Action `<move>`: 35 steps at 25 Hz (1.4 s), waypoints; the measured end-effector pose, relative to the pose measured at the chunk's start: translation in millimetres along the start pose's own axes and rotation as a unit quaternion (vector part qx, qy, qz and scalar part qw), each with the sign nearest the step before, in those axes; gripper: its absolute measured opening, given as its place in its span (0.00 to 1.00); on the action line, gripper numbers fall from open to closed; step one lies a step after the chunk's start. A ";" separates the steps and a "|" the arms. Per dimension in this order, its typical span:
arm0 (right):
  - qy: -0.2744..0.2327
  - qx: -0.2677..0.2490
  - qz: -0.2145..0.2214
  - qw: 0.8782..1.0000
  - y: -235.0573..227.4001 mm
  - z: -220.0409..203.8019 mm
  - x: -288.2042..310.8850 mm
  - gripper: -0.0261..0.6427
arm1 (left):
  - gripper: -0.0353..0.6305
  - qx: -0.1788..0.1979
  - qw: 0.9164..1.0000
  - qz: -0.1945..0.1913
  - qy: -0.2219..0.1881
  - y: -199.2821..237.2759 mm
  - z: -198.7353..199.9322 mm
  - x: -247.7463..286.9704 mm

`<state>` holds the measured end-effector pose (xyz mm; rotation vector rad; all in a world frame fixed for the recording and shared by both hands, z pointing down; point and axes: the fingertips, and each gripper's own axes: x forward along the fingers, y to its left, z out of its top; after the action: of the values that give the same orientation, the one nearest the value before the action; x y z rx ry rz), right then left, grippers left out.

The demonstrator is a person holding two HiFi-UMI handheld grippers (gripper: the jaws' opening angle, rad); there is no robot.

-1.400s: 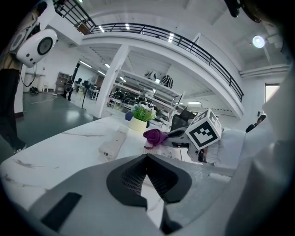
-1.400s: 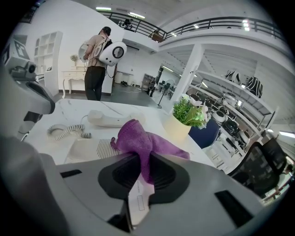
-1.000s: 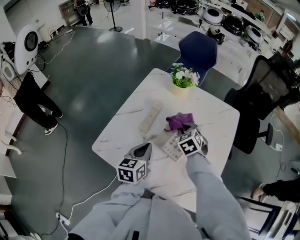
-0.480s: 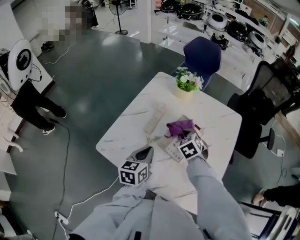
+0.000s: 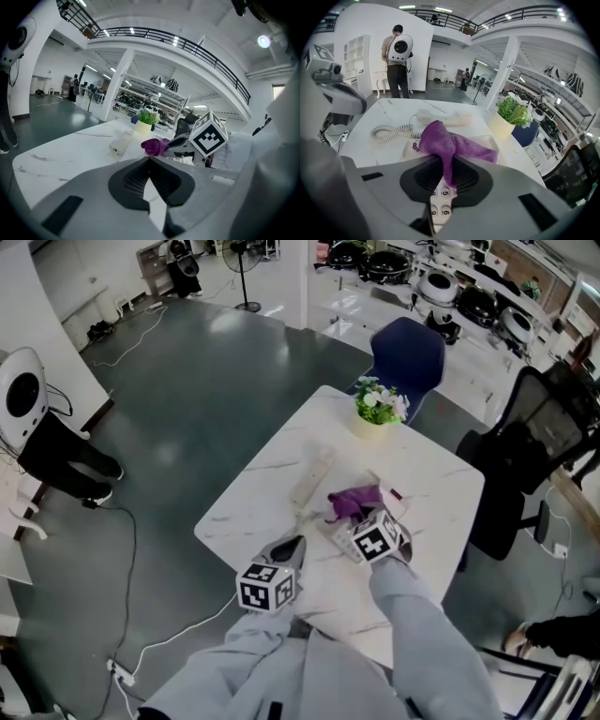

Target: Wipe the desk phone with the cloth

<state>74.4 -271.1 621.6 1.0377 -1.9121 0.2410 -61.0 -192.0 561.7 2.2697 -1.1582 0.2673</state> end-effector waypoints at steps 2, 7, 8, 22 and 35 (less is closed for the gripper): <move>0.004 -0.003 0.004 1.000 5.5 -0.5 -0.6 0.10 | 0.05 -0.001 1.000 0.002 -0.001 -0.1 -0.7 -1.8; 0.001 -0.011 0.011 1.000 16.2 1.3 -0.3 0.10 | 0.05 -0.004 1.000 0.007 -0.004 2.0 -2.6 -7.8; 0.001 -0.012 0.013 1.000 18.3 1.1 -0.4 0.10 | 0.05 -0.004 1.000 0.009 -0.005 2.2 -3.1 -9.3; 0.008 -0.016 0.033 0.999 39.1 1.8 -0.6 0.10 | 0.05 -0.008 1.000 0.018 -0.006 4.7 -6.3 -15.5; 0.010 -0.010 0.066 0.998 67.8 -2.5 -2.1 0.10 | 0.05 -0.010 1.000 0.020 -0.008 5.1 -6.1 -18.6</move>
<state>26.0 -226.2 637.2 0.8945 -1.9635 0.3052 -75.8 -178.3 561.0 2.2371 -1.2107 0.2537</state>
